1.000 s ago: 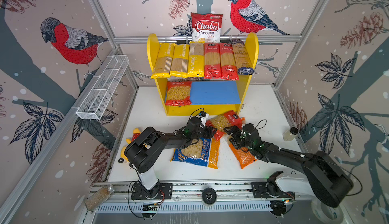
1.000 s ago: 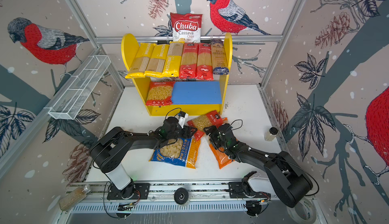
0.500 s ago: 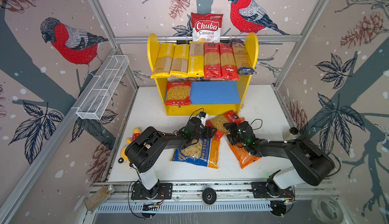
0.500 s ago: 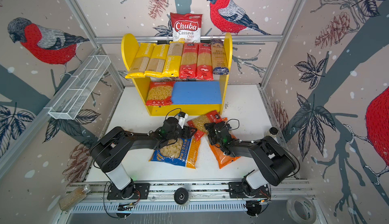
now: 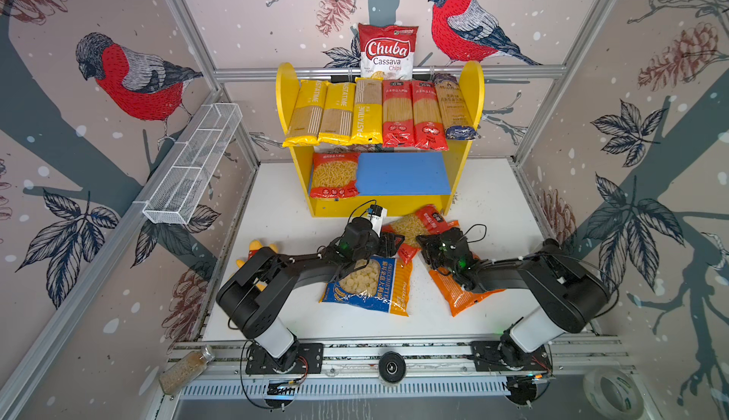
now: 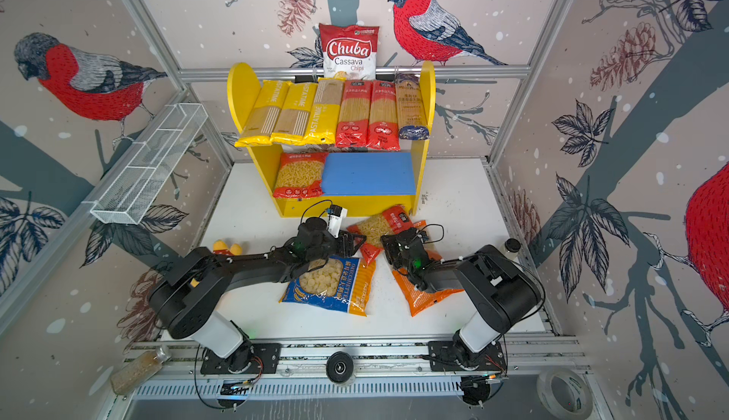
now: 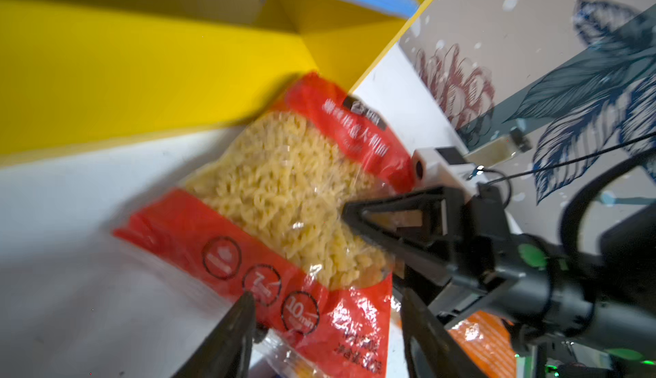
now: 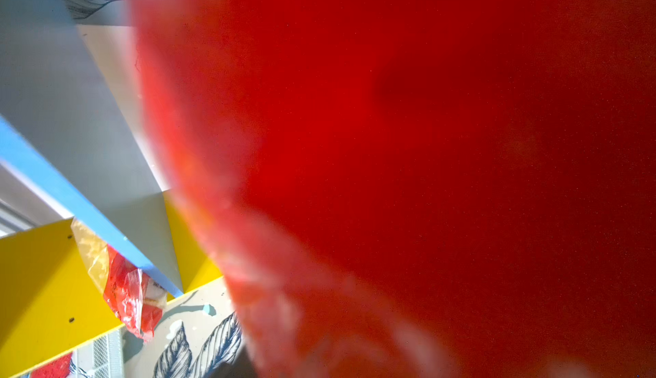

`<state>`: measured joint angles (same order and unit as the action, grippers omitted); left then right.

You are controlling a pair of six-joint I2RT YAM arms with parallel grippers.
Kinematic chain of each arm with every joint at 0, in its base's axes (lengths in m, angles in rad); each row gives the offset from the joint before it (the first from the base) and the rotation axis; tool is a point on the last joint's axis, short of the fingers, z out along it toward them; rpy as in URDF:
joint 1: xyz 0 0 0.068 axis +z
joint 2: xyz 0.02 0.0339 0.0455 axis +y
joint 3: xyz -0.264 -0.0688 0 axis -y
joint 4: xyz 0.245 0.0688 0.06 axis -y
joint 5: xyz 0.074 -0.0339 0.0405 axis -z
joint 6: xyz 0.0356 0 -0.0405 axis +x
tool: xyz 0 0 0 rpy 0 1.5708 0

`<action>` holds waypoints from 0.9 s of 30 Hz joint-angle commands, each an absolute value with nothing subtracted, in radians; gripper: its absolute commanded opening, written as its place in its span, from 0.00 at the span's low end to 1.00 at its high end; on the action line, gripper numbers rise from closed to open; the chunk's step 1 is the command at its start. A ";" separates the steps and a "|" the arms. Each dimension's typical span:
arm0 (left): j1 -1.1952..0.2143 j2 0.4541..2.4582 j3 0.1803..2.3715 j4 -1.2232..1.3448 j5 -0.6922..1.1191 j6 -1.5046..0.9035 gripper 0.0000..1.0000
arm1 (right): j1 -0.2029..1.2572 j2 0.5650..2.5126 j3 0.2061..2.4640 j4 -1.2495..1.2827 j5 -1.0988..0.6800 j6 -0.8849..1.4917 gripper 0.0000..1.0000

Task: Arrange pasta packages on shelves
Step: Pick up the pasta bag.

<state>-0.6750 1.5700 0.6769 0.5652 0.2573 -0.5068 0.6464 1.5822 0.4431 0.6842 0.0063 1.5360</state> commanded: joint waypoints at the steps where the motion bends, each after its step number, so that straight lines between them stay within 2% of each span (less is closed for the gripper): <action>1: -0.639 1.509 0.658 0.560 0.259 -0.492 0.65 | 0.650 1.551 0.453 0.625 0.053 1.424 0.25; 4: -0.596 1.472 0.641 0.549 0.275 -0.531 0.65 | 0.651 1.517 0.473 0.574 0.069 1.360 0.16; 8: -0.534 1.467 0.637 0.514 0.322 -0.596 0.65 | 0.664 1.459 0.508 0.515 0.091 1.254 0.12; 15: -0.516 1.410 0.591 0.579 0.379 -0.668 0.66 | 0.680 1.328 0.583 0.359 0.069 0.963 0.05; 20: -0.478 1.384 0.522 0.691 0.444 -0.758 0.73 | 0.680 1.227 0.623 0.309 -0.024 0.707 0.01; 27: -0.413 1.332 0.374 0.958 0.503 -0.913 0.78 | 0.698 1.142 0.749 0.216 -0.290 0.397 0.00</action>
<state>-0.4221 1.3521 0.3973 0.7734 0.4671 -0.8413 0.6872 1.1702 0.6994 0.1162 -0.1432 0.6113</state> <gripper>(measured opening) 0.778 0.113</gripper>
